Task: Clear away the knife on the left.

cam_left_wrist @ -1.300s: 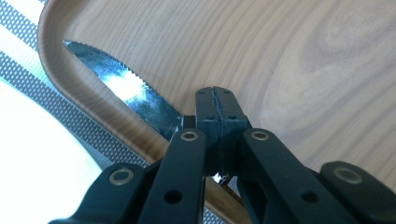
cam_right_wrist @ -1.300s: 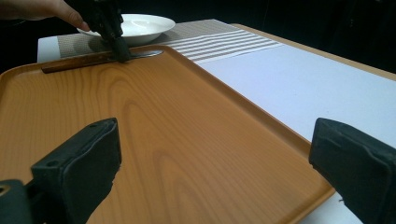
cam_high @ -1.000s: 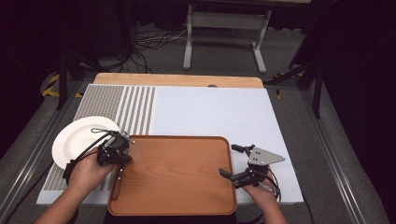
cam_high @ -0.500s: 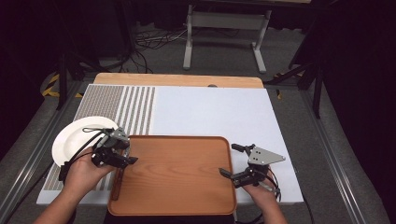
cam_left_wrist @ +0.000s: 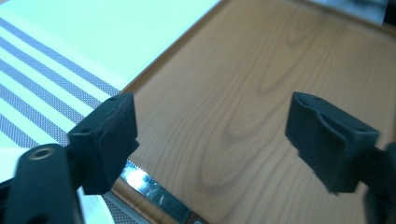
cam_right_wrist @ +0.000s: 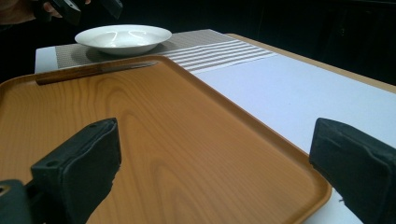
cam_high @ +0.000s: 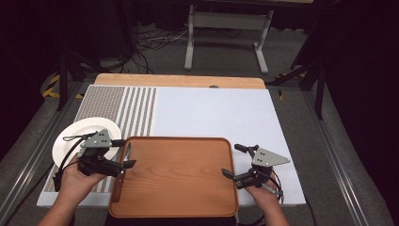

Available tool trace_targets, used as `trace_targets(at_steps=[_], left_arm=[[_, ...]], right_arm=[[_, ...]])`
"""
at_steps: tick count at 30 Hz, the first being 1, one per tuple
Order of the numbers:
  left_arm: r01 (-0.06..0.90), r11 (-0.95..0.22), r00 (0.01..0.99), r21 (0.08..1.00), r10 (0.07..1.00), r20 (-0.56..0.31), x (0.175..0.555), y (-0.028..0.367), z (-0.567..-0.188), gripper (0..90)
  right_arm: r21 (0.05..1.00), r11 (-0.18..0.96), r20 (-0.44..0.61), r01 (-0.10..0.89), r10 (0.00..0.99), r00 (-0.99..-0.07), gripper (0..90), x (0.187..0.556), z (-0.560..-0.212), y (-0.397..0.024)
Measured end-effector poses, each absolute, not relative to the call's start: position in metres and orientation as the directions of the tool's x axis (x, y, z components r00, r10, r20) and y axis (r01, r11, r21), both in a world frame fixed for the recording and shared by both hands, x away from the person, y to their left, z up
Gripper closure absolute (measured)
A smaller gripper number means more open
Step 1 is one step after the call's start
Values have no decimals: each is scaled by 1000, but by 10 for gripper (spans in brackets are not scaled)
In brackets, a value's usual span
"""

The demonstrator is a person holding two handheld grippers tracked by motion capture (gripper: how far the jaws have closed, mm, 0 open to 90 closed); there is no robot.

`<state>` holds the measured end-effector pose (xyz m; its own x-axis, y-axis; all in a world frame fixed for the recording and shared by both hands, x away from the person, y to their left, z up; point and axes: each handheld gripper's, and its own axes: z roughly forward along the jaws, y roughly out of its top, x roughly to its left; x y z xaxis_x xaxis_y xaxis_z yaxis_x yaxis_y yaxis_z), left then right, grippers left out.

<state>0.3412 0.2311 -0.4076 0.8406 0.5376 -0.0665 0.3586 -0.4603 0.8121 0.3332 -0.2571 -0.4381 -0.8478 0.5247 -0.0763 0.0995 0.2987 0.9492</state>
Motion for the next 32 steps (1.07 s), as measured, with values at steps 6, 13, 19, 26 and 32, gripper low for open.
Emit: trace_targets(at_steps=[6, 13, 19, 26, 32], left_arm=[[239, -325, 862, 915, 504, -46, 331, 246, -416, 119], [200, -215, 858, 956, 510, -65, 323, 259, -435, 95], [141, -210, 859, 967, 512, -14, 318, 268, -450, 69], [160, -174, 850, 972, 524, -46, 313, 279, -467, 49], [203, -134, 832, 970, 546, -99, 312, 285, -472, 45]], right_arm=[[951, 293, -73, 101, 528, -846, 30, 332, -438, -259], [951, 291, -72, 103, 534, -842, 30, 332, -438, -259], [956, 275, -63, 105, 540, -839, 29, 332, -438, -261], [959, 263, -57, 108, 548, -834, 26, 332, -438, -263], [960, 256, -49, 112, 549, -834, 26, 333, -439, -264]])
